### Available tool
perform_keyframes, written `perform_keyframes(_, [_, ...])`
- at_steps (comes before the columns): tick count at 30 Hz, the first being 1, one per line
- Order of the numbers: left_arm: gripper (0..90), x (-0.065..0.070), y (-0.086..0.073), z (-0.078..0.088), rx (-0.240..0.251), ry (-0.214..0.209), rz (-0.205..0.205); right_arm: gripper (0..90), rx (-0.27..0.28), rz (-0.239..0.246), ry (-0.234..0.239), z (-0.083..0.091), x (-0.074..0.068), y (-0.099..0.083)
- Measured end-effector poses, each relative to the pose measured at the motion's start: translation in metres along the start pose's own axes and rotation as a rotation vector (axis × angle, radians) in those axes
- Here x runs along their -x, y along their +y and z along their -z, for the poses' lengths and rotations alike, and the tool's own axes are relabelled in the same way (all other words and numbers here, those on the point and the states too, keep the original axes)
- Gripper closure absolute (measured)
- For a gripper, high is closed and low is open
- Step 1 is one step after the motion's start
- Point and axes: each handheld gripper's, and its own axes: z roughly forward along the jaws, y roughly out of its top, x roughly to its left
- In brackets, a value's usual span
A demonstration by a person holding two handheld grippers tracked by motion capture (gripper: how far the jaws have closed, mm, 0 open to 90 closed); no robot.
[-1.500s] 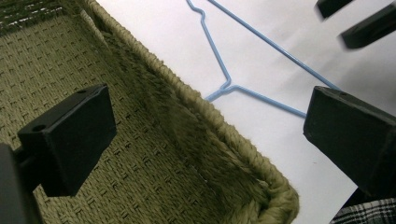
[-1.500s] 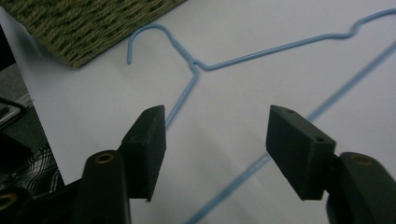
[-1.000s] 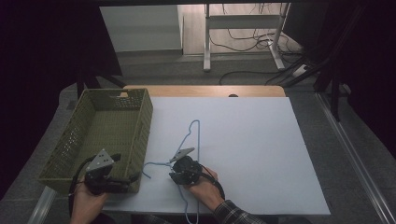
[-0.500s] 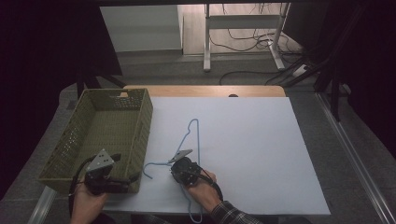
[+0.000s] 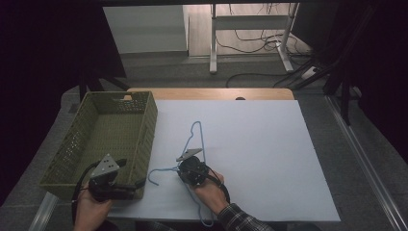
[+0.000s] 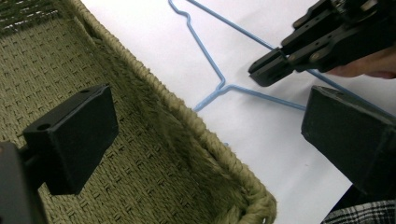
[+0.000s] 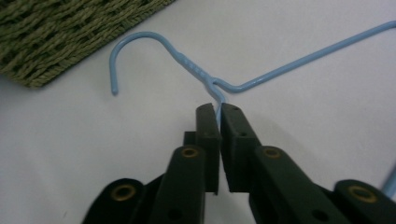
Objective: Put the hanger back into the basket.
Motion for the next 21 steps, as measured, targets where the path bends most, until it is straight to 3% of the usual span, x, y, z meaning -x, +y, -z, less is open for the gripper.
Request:
perform_keyframes(8, [4.1,0.001,0.0,-0.001,0.0,-0.005,-0.002,75.4,0.002,-0.015,0.002,-0.018,0.0,-0.001])
perform_keyframes(13, [4.1,0.004,0.002,0.0,0.007,-0.001,-0.011,82.3,0.004,0.004,-0.036,-0.022,-0.003,0.001])
perform_keyframes(21, [4.1,0.013,0.007,0.003,0.015,0.005,-0.037,86.5,0.026,-0.068,-0.043,-0.02,-0.002,0.0])
